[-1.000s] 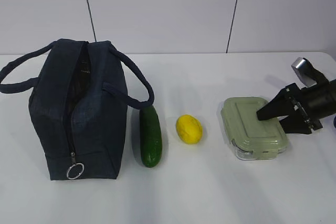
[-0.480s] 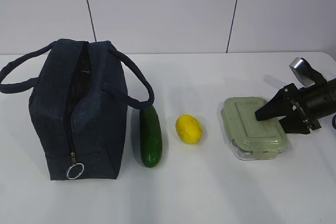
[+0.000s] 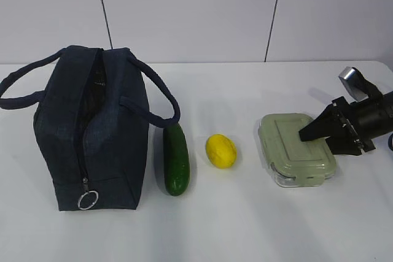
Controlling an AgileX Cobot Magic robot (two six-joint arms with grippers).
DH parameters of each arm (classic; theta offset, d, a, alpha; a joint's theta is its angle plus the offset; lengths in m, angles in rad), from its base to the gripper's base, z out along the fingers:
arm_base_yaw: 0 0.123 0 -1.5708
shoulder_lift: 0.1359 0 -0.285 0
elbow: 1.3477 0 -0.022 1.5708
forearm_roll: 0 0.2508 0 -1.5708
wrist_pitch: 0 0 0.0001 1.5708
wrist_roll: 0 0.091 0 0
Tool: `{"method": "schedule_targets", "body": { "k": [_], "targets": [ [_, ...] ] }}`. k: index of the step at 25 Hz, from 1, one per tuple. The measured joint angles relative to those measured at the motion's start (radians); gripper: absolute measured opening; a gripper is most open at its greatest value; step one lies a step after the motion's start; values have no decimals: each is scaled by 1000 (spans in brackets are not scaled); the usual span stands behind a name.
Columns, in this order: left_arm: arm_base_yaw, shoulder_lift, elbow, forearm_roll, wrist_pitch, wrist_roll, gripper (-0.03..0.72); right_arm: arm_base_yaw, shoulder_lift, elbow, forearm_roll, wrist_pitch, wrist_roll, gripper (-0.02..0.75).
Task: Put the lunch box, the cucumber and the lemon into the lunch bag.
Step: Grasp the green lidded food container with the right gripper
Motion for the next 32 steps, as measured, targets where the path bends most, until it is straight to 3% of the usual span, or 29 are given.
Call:
{"method": "schedule_targets", "body": {
  "k": [32],
  "targets": [
    [0,0,0,0,0,0,264,0,0,0,-9,4,4,472]
  ]
}}
